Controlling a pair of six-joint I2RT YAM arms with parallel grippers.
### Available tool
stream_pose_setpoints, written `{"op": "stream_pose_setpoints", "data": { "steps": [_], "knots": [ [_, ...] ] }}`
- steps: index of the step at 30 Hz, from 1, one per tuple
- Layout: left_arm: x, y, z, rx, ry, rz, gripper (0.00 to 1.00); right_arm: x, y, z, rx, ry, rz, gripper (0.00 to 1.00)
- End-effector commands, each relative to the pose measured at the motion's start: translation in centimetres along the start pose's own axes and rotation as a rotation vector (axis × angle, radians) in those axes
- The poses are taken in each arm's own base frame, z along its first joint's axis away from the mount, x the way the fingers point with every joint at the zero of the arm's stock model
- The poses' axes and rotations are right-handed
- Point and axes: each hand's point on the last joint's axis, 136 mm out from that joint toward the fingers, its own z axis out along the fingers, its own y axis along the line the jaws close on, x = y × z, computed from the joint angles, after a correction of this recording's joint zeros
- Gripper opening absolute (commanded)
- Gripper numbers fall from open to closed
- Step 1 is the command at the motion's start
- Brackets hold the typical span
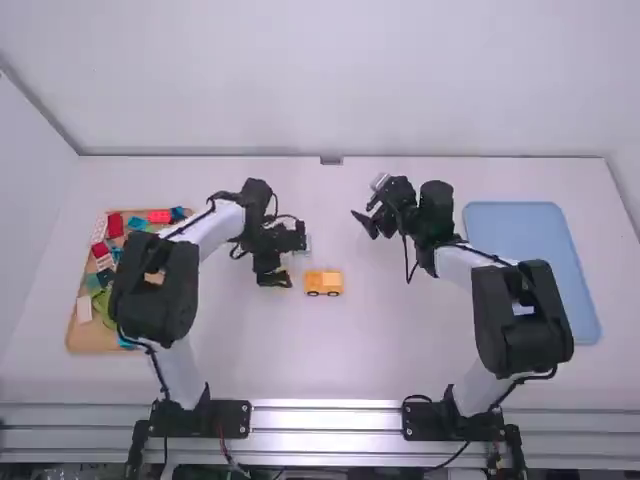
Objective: Assemble lego blocks to make yellow taxi
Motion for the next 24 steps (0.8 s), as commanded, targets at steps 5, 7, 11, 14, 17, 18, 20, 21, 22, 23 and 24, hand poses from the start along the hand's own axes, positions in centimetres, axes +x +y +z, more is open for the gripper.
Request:
{"op": "stream_pose_setpoints", "data": {
  "steps": [5, 7, 11, 14, 17, 18, 20, 21, 22, 23, 24],
  "knots": [
    [0.1, 4.2, -1.4, -0.165, -0.074, -0.324, 0.99, 0.5, -0.1, -0.2, 0.006, 0.011, 0.010, 0.98],
    [-0.3, 4.9, -1.4, -0.194, -0.090, -0.435, 0.99, 0.4, -0.5, -0.3, 0.016, 0.007, 0.007, 0.98],
    [0.7, 6.2, -1.7, -0.275, -0.047, -0.526, 0.99, 0.5, -0.6, -0.4, 0.019, 0.008, 0.009, 0.98],
    [0.1, 5.9, -1.6, -0.236, -0.107, -0.469, 0.99, 0.5, -0.7, -0.4, 0.020, 0.008, 0.010, 0.98],
    [-1.7, 3.5, -1.0, -0.104, -0.250, -0.257, 0.99, 0.5, -0.7, -0.4, 0.020, 0.008, 0.010, 0.98],
    [-2.1, 2.8, -1.0, -0.071, -0.301, -0.197, 0.99, 0.5, -0.7, -0.4, 0.020, 0.007, 0.008, 0.98],
    [-2.2, 2.1, -0.8, -0.049, -0.349, -0.153, 0.99, 0.3, -0.4, -0.3, 0.011, 0.001, 0.007, 0.98],
    [-1.9, 2.2, -0.5, -0.058, -0.382, -0.155, 0.99, 0.2, -0.2, -0.2, 0.007, 0.000, 0.004, 0.98],
    [-1.5, 2.5, -0.1, -0.078, -0.387, -0.177, 0.99, 0.2, 0.1, -0.1, 0.000, -0.001, 0.003, 0.98],
    [-1.3, 2.8, 0.1, -0.096, -0.387, -0.190, 0.99, 0.1, 0.2, 0.0, -0.004, 0.000, 0.003, 0.98],
    [-1.1, 3.0, 0.2, -0.107, -0.387, -0.203, 0.99, 0.1, 0.4, 0.0, -0.007, 0.000, 0.003, 0.98]
  ]
}}
